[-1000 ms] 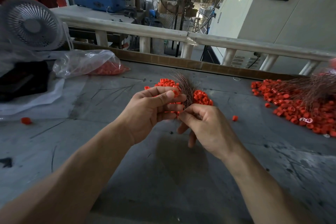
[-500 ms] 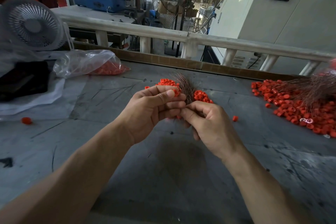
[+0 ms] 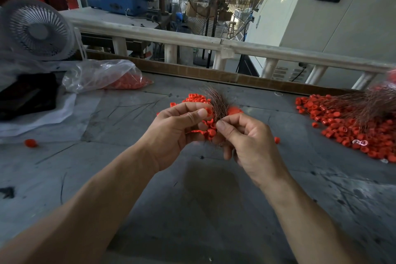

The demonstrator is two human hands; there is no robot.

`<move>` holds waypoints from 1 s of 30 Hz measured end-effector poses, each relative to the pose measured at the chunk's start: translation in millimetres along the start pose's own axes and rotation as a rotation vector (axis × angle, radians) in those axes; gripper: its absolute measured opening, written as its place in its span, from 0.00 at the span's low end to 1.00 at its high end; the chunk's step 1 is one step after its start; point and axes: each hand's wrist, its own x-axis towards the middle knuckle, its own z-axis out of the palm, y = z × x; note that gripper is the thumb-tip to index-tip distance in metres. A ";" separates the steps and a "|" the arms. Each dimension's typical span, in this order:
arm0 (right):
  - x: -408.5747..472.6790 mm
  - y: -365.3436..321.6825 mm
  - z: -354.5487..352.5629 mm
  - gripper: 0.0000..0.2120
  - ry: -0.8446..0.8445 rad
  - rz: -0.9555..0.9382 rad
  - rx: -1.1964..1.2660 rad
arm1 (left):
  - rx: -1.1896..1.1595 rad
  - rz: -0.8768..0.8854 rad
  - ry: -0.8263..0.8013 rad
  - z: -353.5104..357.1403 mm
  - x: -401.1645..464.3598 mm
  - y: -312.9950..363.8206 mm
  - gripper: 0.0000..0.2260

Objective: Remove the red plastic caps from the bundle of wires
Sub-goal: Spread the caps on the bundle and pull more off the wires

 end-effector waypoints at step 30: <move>-0.2 -1.3 0.9 0.09 0.020 -0.055 0.010 | 0.016 -0.009 -0.051 -0.4 1.2 -2.7 0.14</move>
